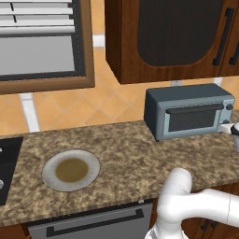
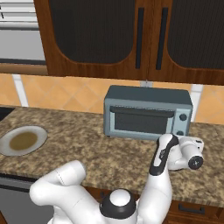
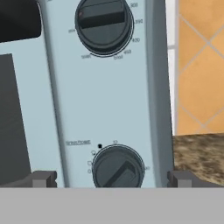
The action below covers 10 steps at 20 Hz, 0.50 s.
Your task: Pick up the kebab skewer and baguette bread, and place them inside the toaster oven. Close the toaster oven door and start by setting the timer.
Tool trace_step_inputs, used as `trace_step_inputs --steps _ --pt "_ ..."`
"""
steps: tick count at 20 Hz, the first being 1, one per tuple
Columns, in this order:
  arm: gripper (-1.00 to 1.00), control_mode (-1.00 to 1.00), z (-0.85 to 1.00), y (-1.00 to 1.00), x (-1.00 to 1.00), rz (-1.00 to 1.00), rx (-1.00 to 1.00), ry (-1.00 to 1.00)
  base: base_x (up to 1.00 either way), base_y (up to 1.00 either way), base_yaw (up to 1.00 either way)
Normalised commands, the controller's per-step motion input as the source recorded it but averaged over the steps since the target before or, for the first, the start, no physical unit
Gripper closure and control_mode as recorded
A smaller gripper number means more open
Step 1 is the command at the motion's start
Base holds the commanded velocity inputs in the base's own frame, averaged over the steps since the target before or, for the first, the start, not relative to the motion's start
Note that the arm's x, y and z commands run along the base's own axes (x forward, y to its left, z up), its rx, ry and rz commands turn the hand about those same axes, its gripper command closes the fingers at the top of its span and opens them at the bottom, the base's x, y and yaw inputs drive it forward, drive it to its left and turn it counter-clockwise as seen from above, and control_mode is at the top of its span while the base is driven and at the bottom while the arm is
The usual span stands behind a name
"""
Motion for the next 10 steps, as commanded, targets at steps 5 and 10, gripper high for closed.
trace_step_inputs --steps 5,10 --pt "-1.0 -1.0 0.0 0.0 0.0 0.0 0.0 0.0 0.0 0.0 0.0" --pt "-1.0 -1.0 0.0 0.0 0.07 0.0 0.0 0.0 0.0 0.0 0.0"
